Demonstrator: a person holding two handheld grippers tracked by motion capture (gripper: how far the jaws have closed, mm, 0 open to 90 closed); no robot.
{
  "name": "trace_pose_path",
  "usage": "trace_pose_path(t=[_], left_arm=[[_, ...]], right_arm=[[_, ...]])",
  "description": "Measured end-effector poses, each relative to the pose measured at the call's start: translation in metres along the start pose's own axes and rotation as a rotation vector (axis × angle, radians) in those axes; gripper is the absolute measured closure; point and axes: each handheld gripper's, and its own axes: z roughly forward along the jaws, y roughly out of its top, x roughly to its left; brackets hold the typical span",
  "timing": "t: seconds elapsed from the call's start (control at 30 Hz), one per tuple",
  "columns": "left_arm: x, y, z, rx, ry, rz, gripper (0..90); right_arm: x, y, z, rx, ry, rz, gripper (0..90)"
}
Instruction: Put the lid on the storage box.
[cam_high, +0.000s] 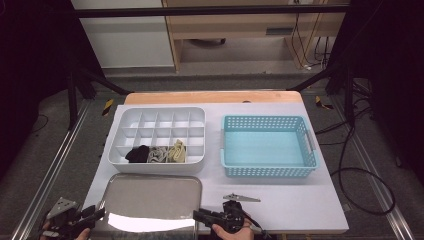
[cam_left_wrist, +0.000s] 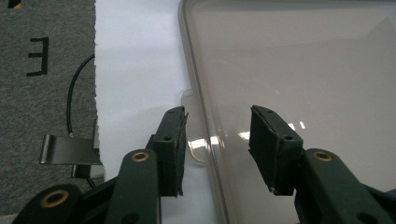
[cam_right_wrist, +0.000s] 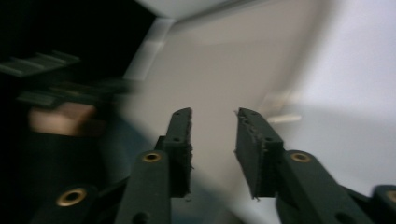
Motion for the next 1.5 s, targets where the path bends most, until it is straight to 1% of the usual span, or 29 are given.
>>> trace_pose_path(t=[0.03,0.07,0.1,0.13,0.17,0.2,0.27,0.3,0.37,0.5,0.53,0.6,0.67,0.7,0.77,0.83,0.9,1.03,1.13,1.2,1.27,1.37,1.43,1.5], left_arm=[[0.000,0.000,0.000,-0.001,-0.001,-0.003,55.4],[0.000,-0.001,0.000,-0.004,-0.001,-0.004,55.4],[0.000,-0.001,0.000,-0.006,0.000,-0.002,55.5],[0.000,-0.001,0.000,-0.008,0.000,-0.001,55.5],[0.000,-0.001,0.000,-0.009,0.000,-0.001,55.5],[0.000,-0.001,0.000,-0.013,0.001,0.000,55.7],[0.001,-0.001,0.002,-0.023,0.000,0.009,55.5],[0.001,-0.001,0.003,-0.029,0.000,0.010,55.2],[0.000,0.000,0.003,-0.032,0.004,0.018,55.0],[0.000,-0.001,0.004,-0.039,0.010,-0.011,55.1],[-0.001,-0.002,0.004,-0.040,0.016,-0.014,55.4],[-0.004,-0.002,0.002,-0.028,0.038,-0.024,56.6],[-0.006,-0.003,0.000,-0.024,0.051,-0.038,57.4],[-0.007,-0.004,-0.001,-0.026,0.054,-0.042,57.7],[-0.007,-0.007,-0.003,-0.027,0.054,-0.047,58.2],[-0.006,-0.008,-0.003,-0.036,0.050,-0.047,58.6],[-0.006,-0.008,-0.003,-0.033,0.049,-0.047,58.6],[-0.005,-0.008,-0.003,-0.034,0.043,-0.047,58.5],[-0.005,-0.007,-0.003,-0.035,0.037,-0.050,58.2],[-0.004,-0.008,-0.003,-0.036,0.029,-0.056,57.7],[-0.003,-0.008,-0.003,-0.039,0.020,-0.061,57.2],[-0.002,-0.008,-0.004,-0.043,0.012,-0.066,56.1],[-0.001,-0.009,-0.004,-0.042,0.004,-0.069,55.6],[-0.001,-0.009,-0.004,-0.044,0.003,-0.070,55.5]], right_arm=[[0.002,0.000,0.002,0.004,0.010,0.002,62.1],[0.007,-0.001,0.006,0.002,-0.062,-0.090,60.1],[0.009,-0.001,0.009,0.008,-0.114,-0.170,59.9],[0.009,-0.001,0.010,0.011,-0.094,-0.154,58.8],[0.008,-0.001,0.009,0.006,-0.097,-0.151,57.7],[0.006,0.000,0.008,0.004,-0.127,-0.162,58.2],[0.002,0.000,0.004,0.000,-0.143,-0.144,57.2],[0.001,0.000,0.003,-0.007,-0.149,-0.139,57.5],[-0.001,-0.001,0.001,-0.008,-0.142,-0.117,57.5],[-0.003,-0.002,-0.001,-0.016,-0.138,-0.091,57.6],[-0.003,-0.002,-0.001,-0.016,-0.139,-0.081,57.5],[-0.004,-0.003,-0.002,-0.020,-0.143,-0.080,56.9],[-0.006,-0.004,-0.002,-0.011,-0.146,-0.073,57.5],[-0.008,-0.005,-0.002,-0.019,-0.139,-0.054,57.9],[-0.009,-0.005,-0.001,-0.023,-0.127,-0.034,58.3],[-0.009,-0.004,-0.001,-0.028,-0.135,-0.020,58.3],[-0.009,-0.005,-0.001,-0.034,-0.130,-0.004,57.9],[-0.012,-0.004,-0.002,-0.043,-0.102,0.059,58.1],[-0.013,-0.003,-0.003,-0.046,-0.093,0.067,58.3],[-0.013,-0.003,-0.004,-0.057,-0.081,0.061,58.8],[-0.012,-0.003,-0.006,-0.064,-0.066,0.067,59.1],[-0.012,-0.002,-0.007,-0.090,-0.041,0.060,59.0],[-0.012,-0.002,-0.008,-0.118,-0.022,0.062,58.3],[-0.012,-0.002,-0.008,-0.135,-0.014,0.057,57.3]])
